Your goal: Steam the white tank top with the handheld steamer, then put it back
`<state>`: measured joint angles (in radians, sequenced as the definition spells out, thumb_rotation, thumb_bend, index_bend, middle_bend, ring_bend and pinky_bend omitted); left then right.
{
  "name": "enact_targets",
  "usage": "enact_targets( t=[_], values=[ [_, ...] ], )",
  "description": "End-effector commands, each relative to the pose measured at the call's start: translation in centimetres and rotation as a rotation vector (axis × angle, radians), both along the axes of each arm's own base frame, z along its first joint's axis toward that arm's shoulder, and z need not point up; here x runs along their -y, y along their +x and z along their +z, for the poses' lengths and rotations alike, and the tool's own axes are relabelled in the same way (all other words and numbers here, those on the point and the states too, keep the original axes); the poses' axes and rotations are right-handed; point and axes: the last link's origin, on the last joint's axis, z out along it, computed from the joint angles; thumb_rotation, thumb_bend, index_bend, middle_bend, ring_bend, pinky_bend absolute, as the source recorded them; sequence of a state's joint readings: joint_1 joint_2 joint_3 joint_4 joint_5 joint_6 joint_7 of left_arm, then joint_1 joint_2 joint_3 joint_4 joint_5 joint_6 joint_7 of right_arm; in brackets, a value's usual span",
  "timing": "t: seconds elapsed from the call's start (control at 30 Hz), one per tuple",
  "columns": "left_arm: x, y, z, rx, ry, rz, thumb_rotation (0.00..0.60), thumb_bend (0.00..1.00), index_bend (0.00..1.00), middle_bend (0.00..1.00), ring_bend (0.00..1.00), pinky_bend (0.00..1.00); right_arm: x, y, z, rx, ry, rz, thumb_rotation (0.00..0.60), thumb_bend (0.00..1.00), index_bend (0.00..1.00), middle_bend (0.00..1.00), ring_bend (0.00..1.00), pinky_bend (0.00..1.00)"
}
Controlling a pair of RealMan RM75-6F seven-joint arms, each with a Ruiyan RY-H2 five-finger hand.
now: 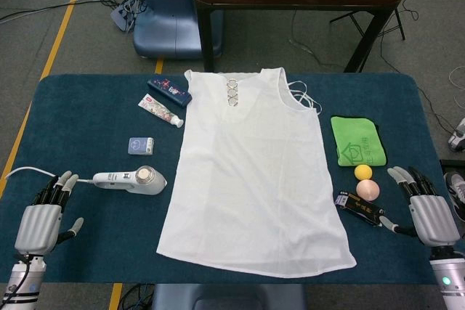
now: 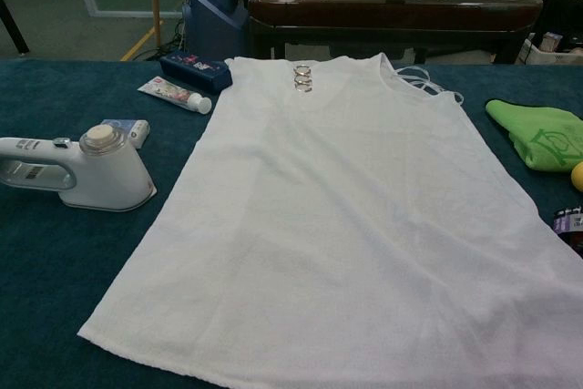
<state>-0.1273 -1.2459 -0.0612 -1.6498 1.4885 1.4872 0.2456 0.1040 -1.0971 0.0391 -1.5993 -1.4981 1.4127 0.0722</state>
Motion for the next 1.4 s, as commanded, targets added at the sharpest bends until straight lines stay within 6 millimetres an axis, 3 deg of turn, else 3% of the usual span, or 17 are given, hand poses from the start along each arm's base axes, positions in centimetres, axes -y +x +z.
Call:
enact_targets(
  t=[0.03,0.27,0.57,0.83,1.4],
  values=[
    [0.0,0.0,0.0,0.000,0.002,0.000,0.600,0.23,0.00,0.05,0.04,0.16,0.0,0.1,0.0,0.002,0.004,0.003,0.600,0.12,0.02,0.13,0.03,0.09],
    [0.0,0.0,0.1,0.013,0.006,0.002,0.600,0.23,0.00,0.05,0.04,0.16,0.2,0.6,0.5,0.003,-0.014,0.036,0.600,0.12,0.02,0.13,0.03,0.09],
    [-1.6,1.0,-0.3,0.040,-0.032,-0.032,0.600,0.23,0.00,0.05,0.05,0.16,1.6,2.7,3.3,-0.059,-0.123,0.139,0.600,0.12,0.02,0.13,0.03,0.09],
    [-4.2,2.3,-2.5,0.075,-0.096,-0.033,0.600,0.23,0.00,0.05,0.05,0.16,2.3,4.3,4.8,-0.091,-0.163,0.172,0.600,0.12,0.02,0.13,0.03,0.09],
    [-9.0,3.9,-6.8,0.051,-0.147,-0.025,0.600,0.23,0.00,0.05,0.04,0.16,1.9,4.1,5.0,-0.078,-0.159,0.156,0.600,0.12,0.02,0.13,0.03,0.09]
  ],
)
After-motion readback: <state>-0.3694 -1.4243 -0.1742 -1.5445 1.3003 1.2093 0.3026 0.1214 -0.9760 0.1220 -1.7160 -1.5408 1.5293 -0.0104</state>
